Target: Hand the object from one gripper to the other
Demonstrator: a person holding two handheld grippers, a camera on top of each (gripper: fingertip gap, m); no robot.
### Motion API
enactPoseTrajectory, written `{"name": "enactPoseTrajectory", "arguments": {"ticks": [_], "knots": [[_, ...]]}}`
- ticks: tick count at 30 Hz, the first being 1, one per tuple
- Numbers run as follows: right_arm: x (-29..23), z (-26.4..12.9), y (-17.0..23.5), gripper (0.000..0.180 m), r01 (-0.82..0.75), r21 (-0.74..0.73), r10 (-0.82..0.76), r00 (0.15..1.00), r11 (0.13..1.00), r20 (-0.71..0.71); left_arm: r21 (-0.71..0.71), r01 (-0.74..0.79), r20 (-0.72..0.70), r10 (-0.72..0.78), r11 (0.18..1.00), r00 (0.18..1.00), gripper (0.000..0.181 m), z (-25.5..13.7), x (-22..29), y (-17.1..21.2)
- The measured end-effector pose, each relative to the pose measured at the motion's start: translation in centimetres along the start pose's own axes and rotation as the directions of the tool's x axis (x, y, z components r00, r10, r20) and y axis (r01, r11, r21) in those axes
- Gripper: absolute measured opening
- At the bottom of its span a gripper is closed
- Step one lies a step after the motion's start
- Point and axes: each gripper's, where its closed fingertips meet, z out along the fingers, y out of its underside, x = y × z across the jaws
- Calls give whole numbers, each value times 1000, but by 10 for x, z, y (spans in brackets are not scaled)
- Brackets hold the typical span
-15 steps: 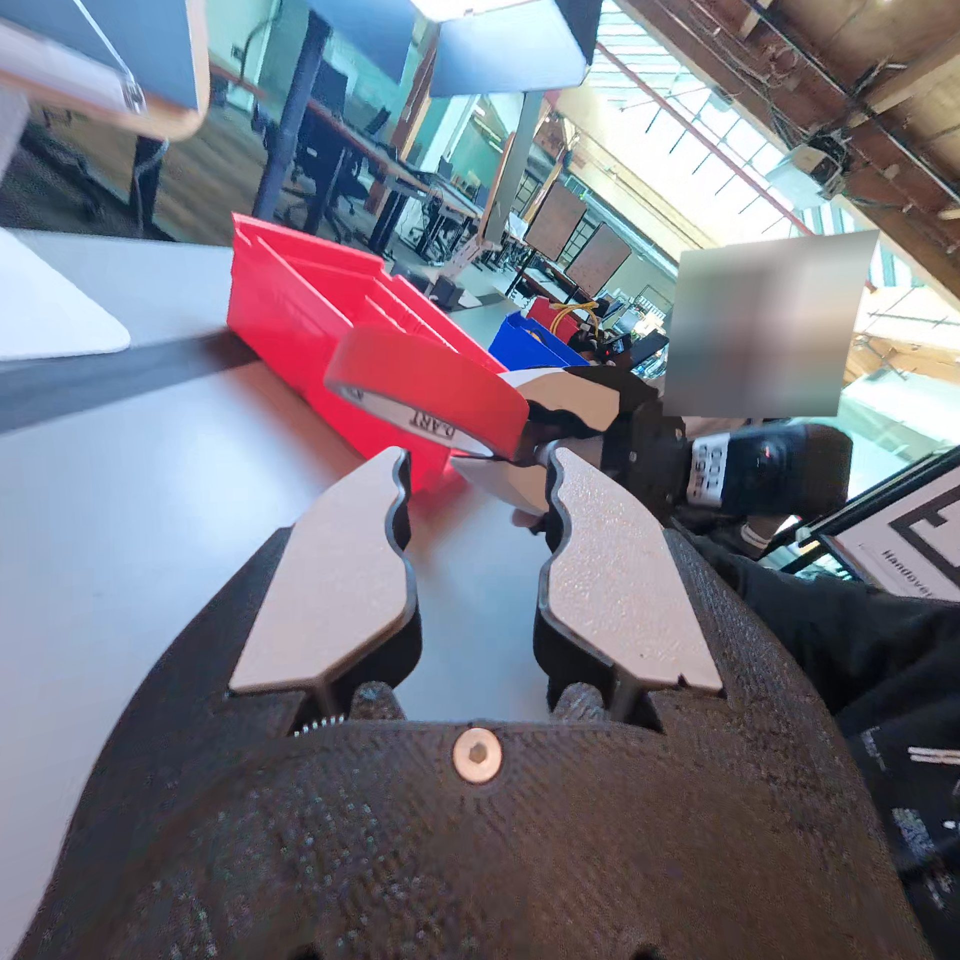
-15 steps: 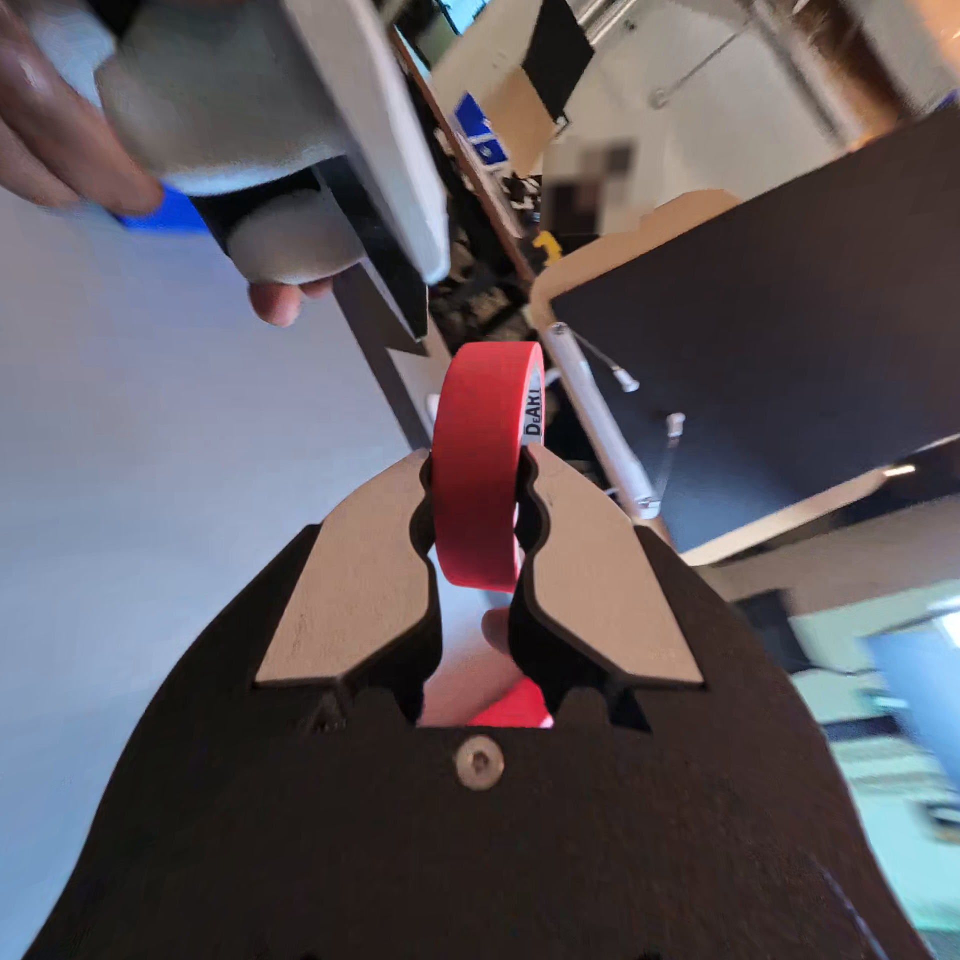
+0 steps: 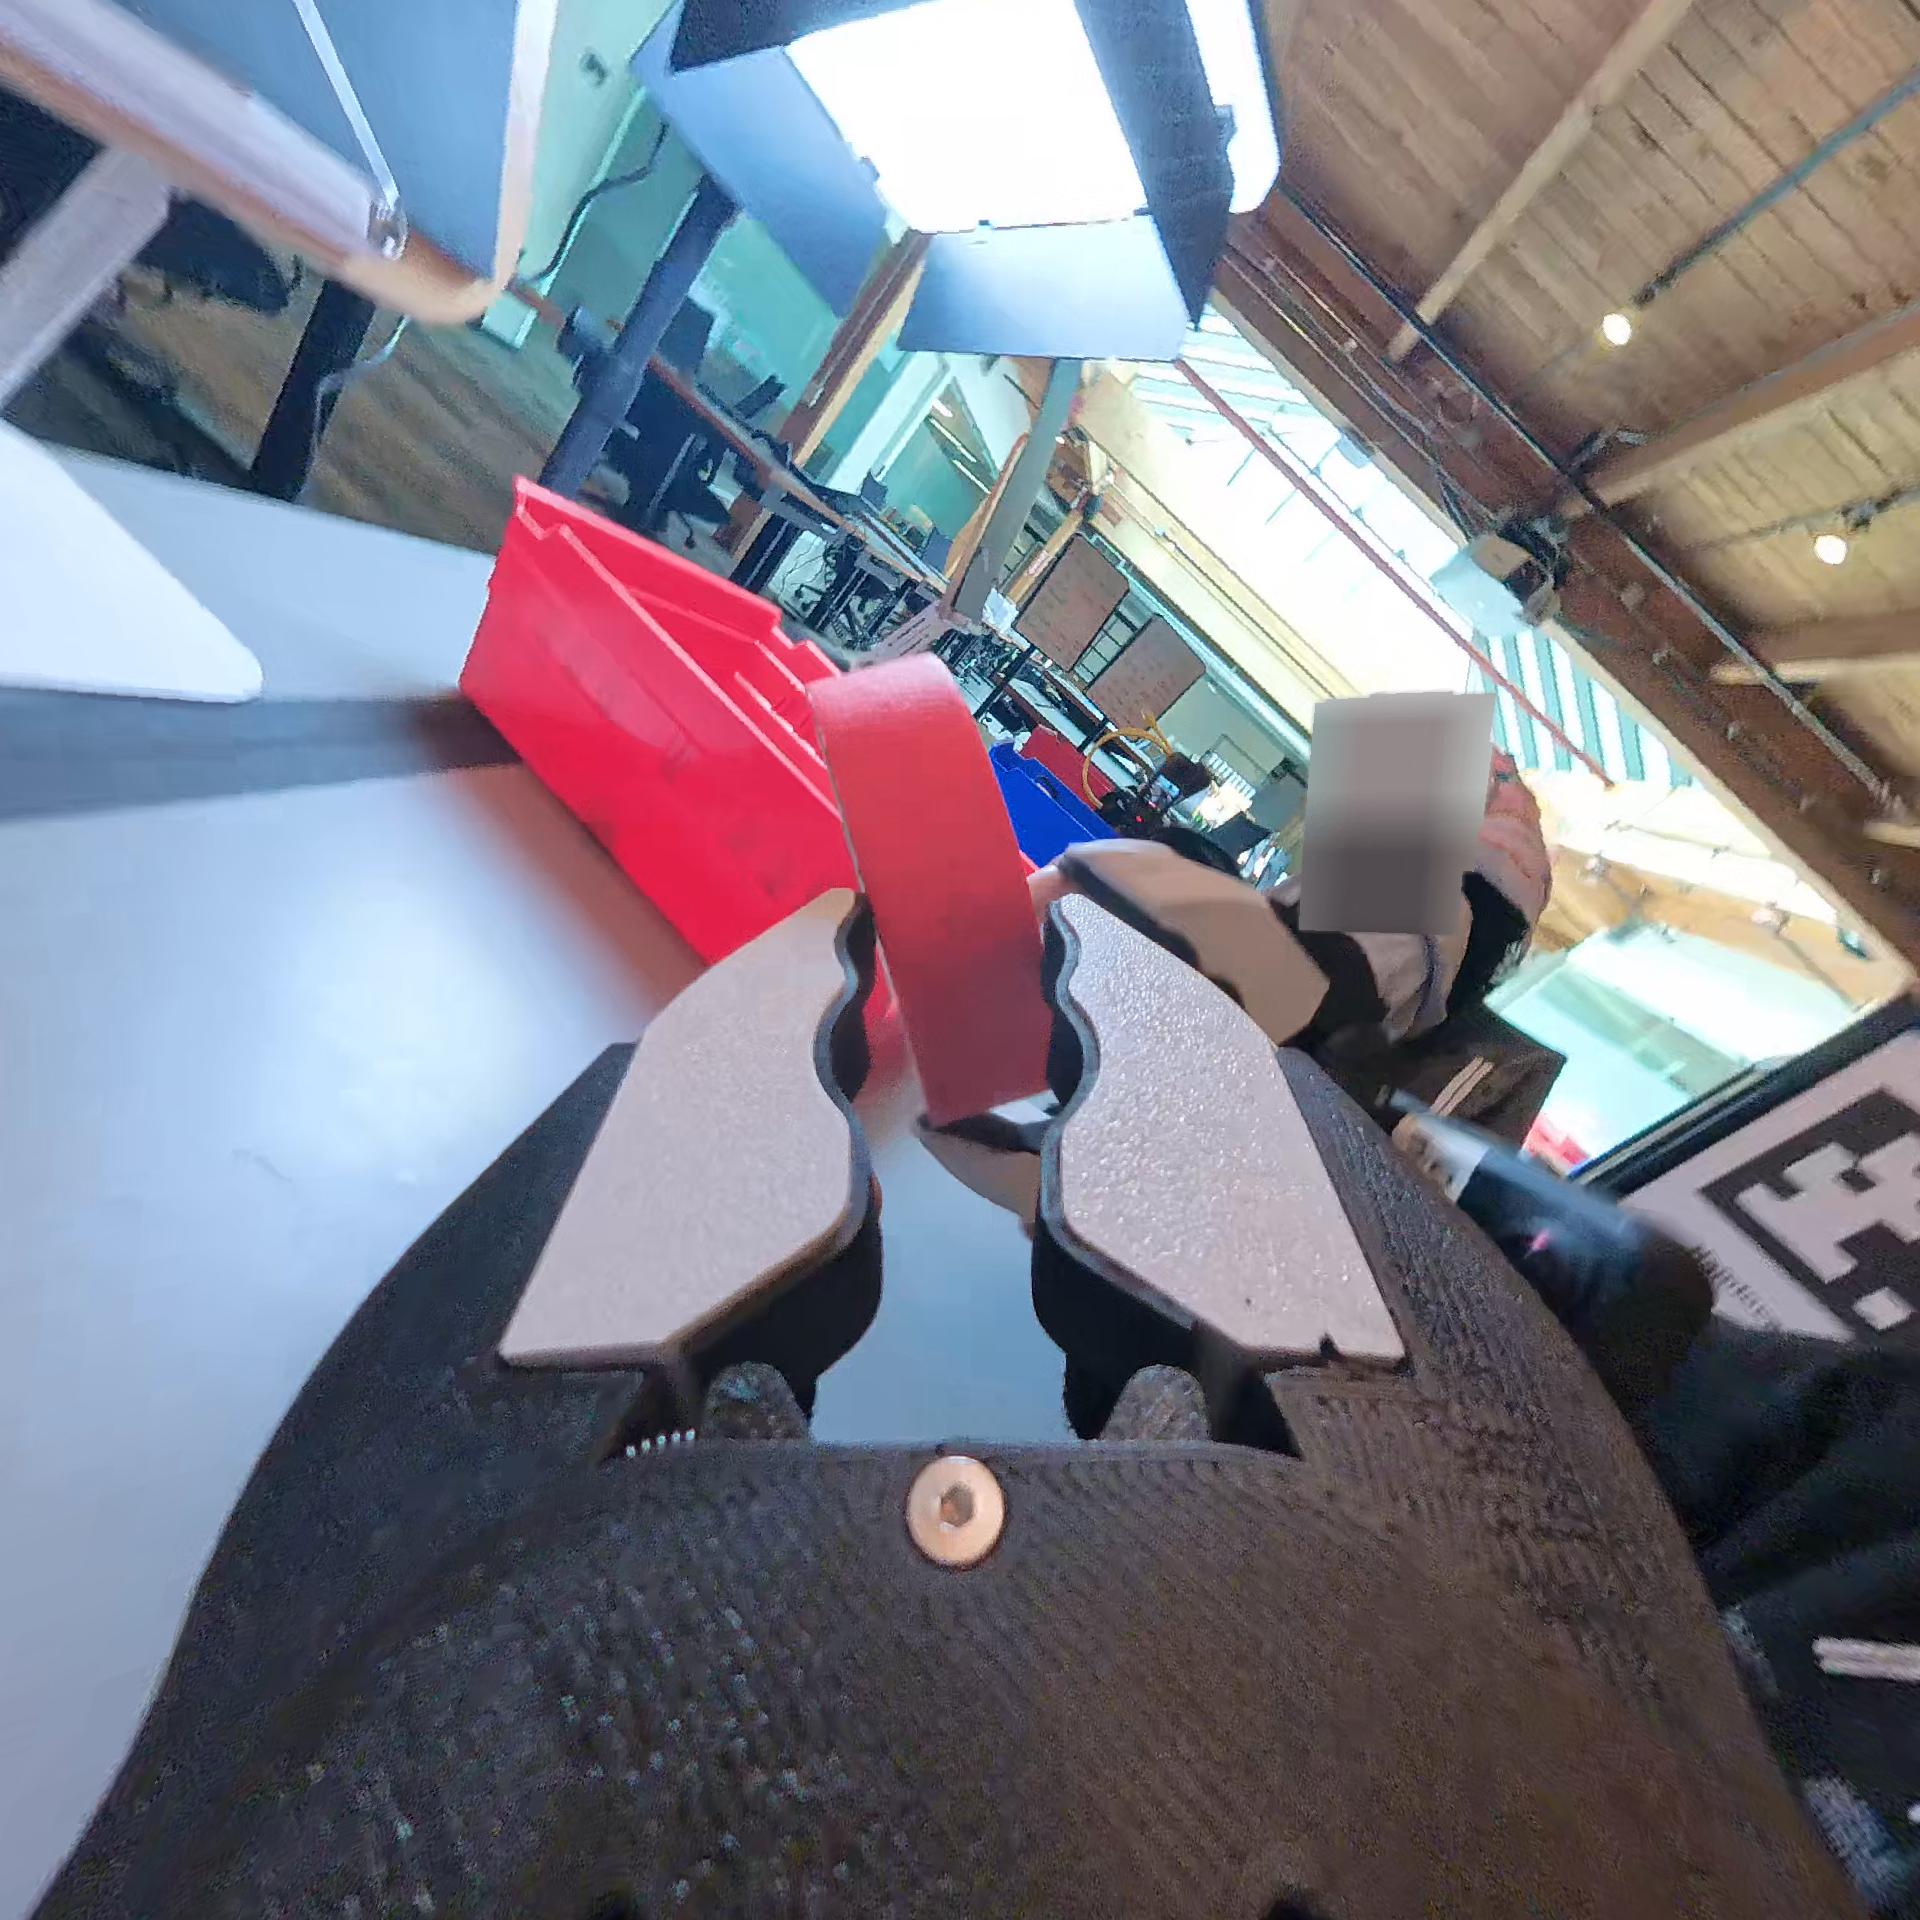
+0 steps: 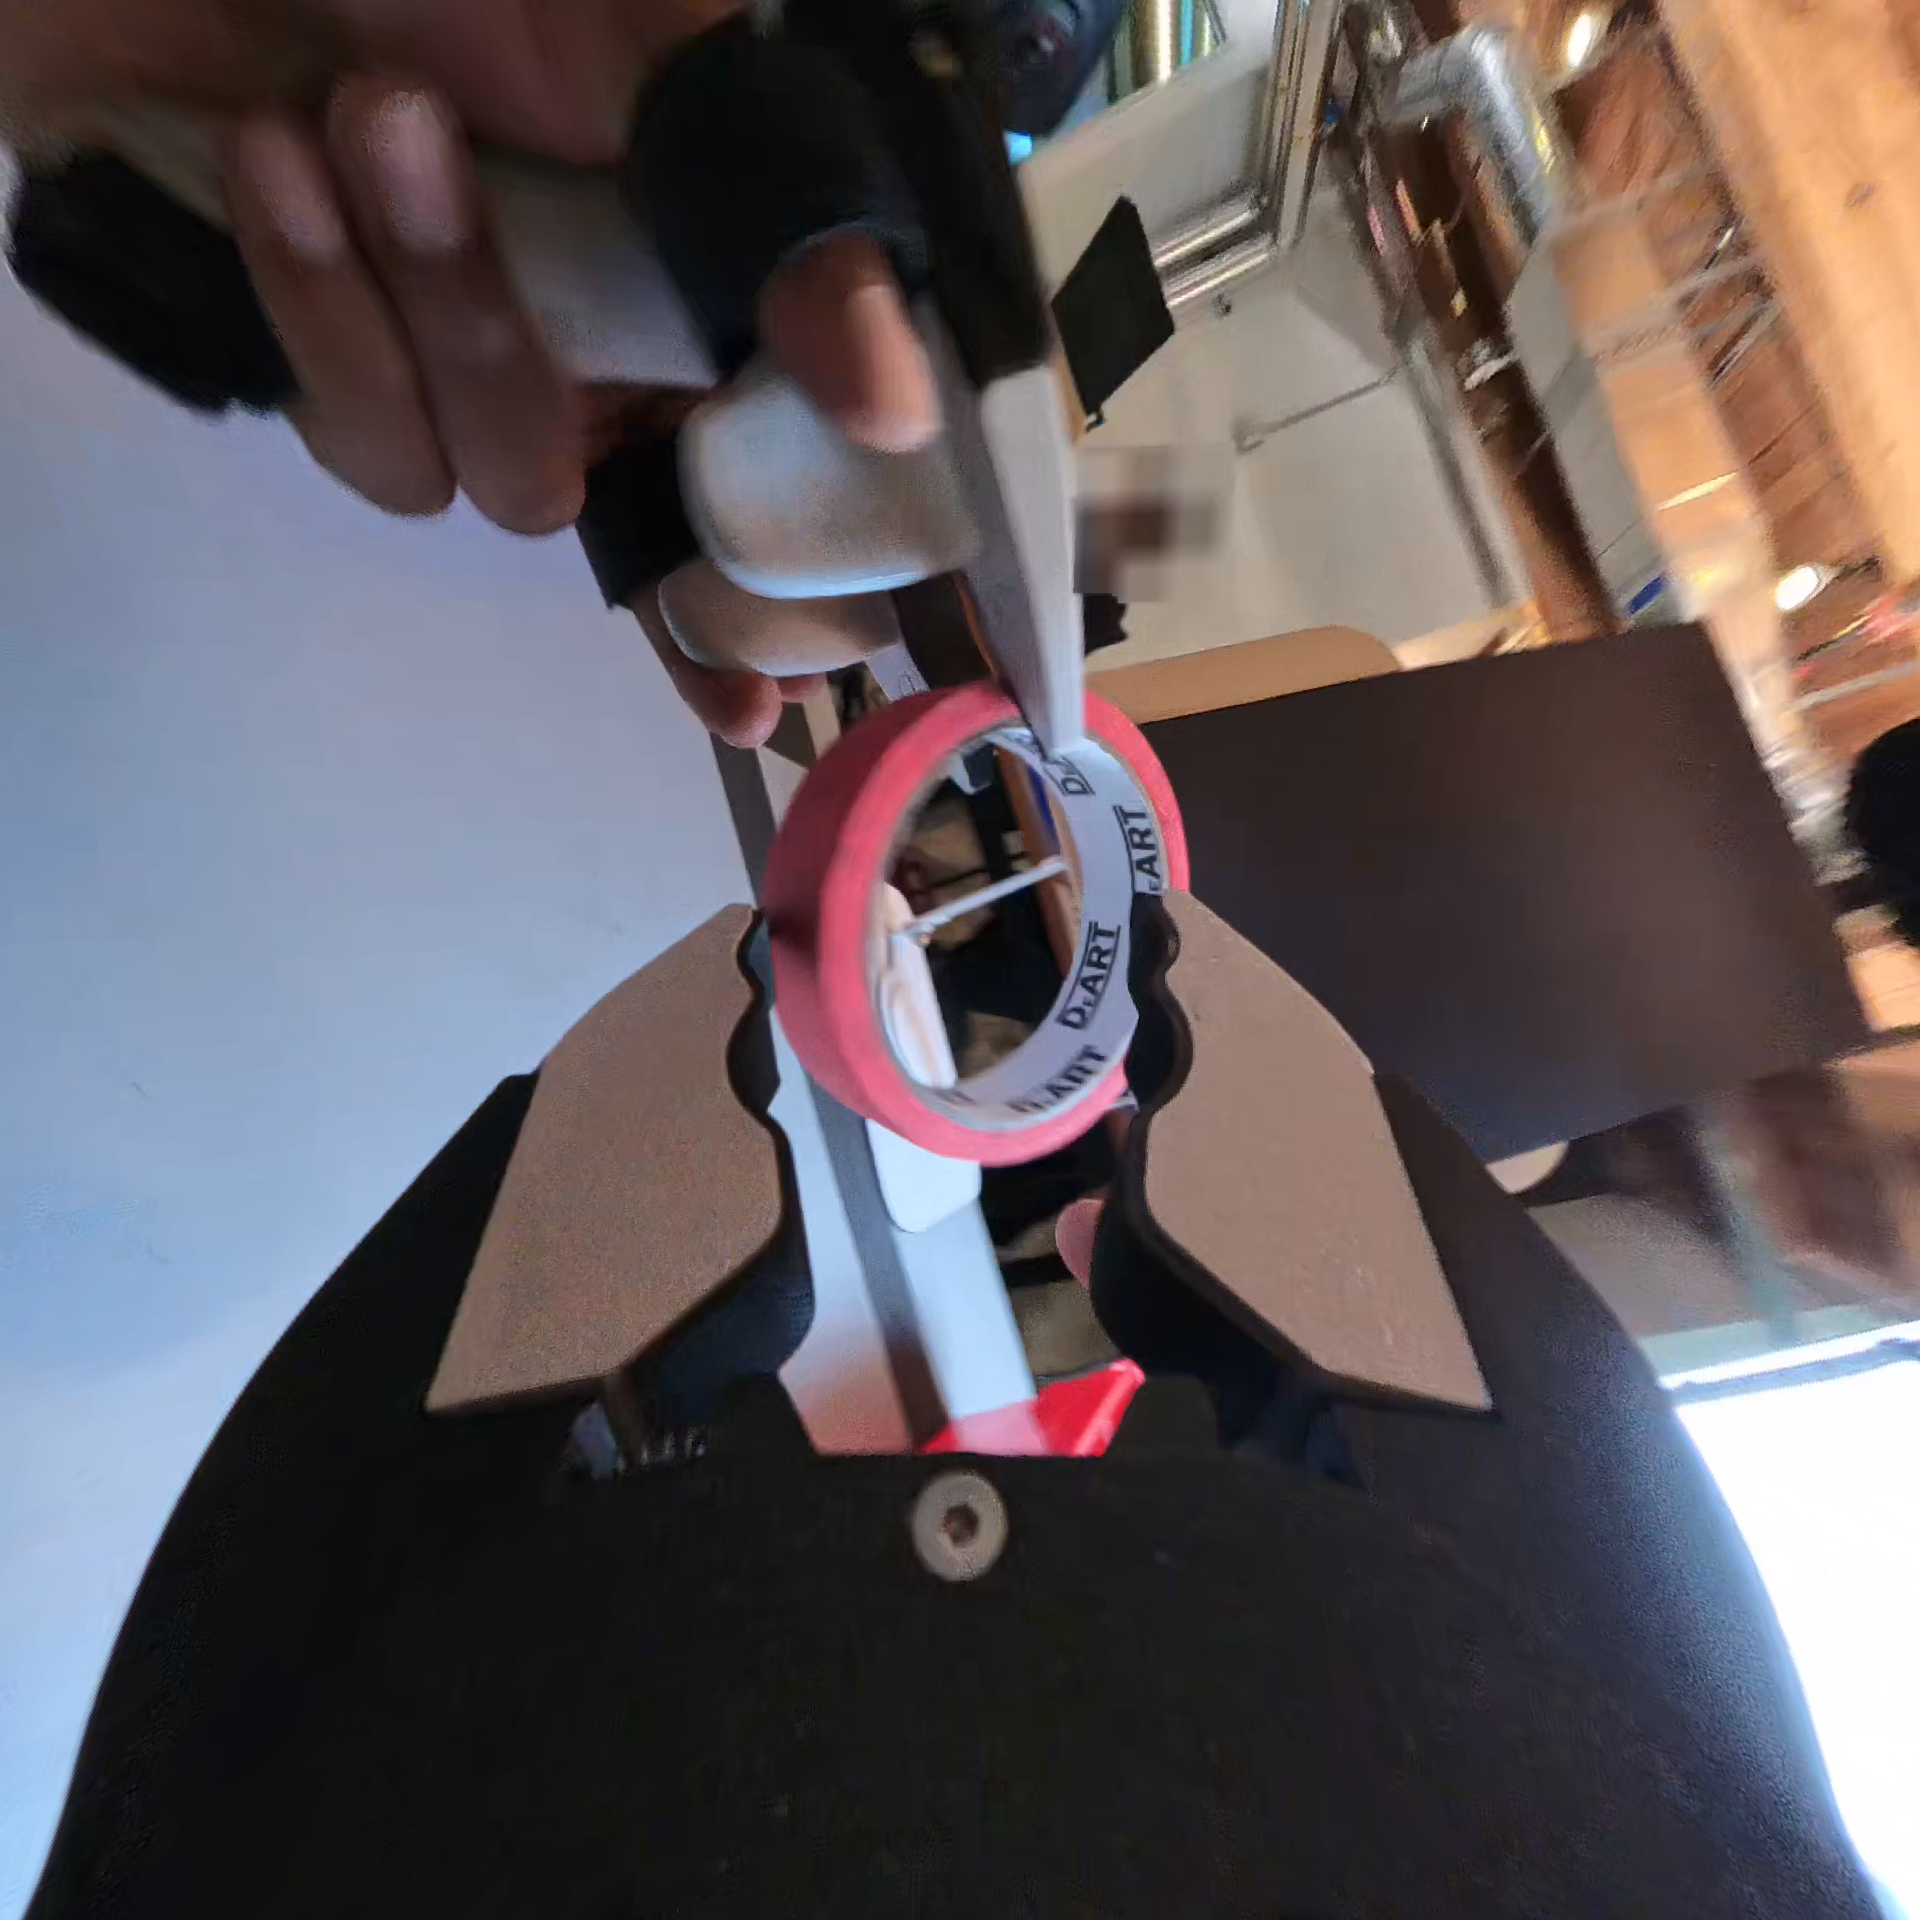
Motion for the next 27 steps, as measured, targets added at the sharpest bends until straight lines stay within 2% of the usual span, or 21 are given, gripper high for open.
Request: {"name": "enactPoseTrajectory", "arguments": {"ticks": [2, 4, 6, 8, 11, 13, 14, 15, 16, 17, 18, 21, 23, 24, 26, 27], "knots": [[9, -7, -12, 65, -160, 64, 156, 986, 985, 63, 2, -154, -22, 154, 988, 988, 30, -9, 8, -9], [20, -15, -18, 58, -350, 137, 333, 933, 927, 135, -25, -299, -54, 297, 954, 953, 30, -16, 18, -13], [29, -20, -17, 60, -558, 167, 511, 821, 813, 254, -59, -417, -93, 411, 907, 907, 29, -23, 28, -11], [31, -25, -14, 62, -718, 156, 626, 675, 678, 391, -74, -472, -181, 454, 878, 872, 30, -29, 44, -7], [14, -32, -17, 65, -847, 73, 655, 459, 527, 601, -60, -514, -332, 468, 856, 819, 30, -37, 70, 2], [-1, -41, -27, 70, -890, -4, 616, 312, 456, 723, -68, -525, -423, 452, 848, 785, 30, -41, 84, 11], [-5, -45, -33, 68, -899, -27, 596, 266, 437, 758, -74, -531, -451, 447, 844, 772, 30, -41, 88, 16], [-9, -48, -38, 60, -902, -39, 577, 240, 429, 781, -76, -537, -465, 447, 840, 764, 30, -41, 90, 18], [-10, -48, -41, 43, -901, -43, 572, 236, 431, 785, -72, -537, -472, 446, 840, 761, 30, -41, 91, 19], [-10, -46, -39, 29, -891, -36, 582, 264, 452, 769, -64, -525, -470, 438, 849, 766, 30, -41, 92, 16], [-6, -44, -37, 29, -884, -22, 597, 298, 467, 745, -57, -511, -438, 438, 858, 785, 30, -40, 87, 10], [14, -34, -22, 28, -855, 28, 662, 421, 517, 620, -60, -537, -208, 515, 841, 831, 28, -35, 52, -9], [21, -26, -8, 28, -760, 62, 648, 592, 647, 479, -118, -520, -45, 519, 846, 854, 37, -31, 25, -15], [22, -23, 0, 28, -675, 67, 599, 692, 735, 403, -142, -481, -18, 484, 865, 875, 38, -29, 18, -13], [23, -15, 19, 29, -425, 32, 409, 887, 904, 215, -149, -369, -25, 369, 918, 929, 42, -24, 15, -9], [23, -12, 26, 29, -284, 6, 281, 951, 959, 132, -146, -315, -13, 317, 938, 948, 42, -22, 11, -9]]}}
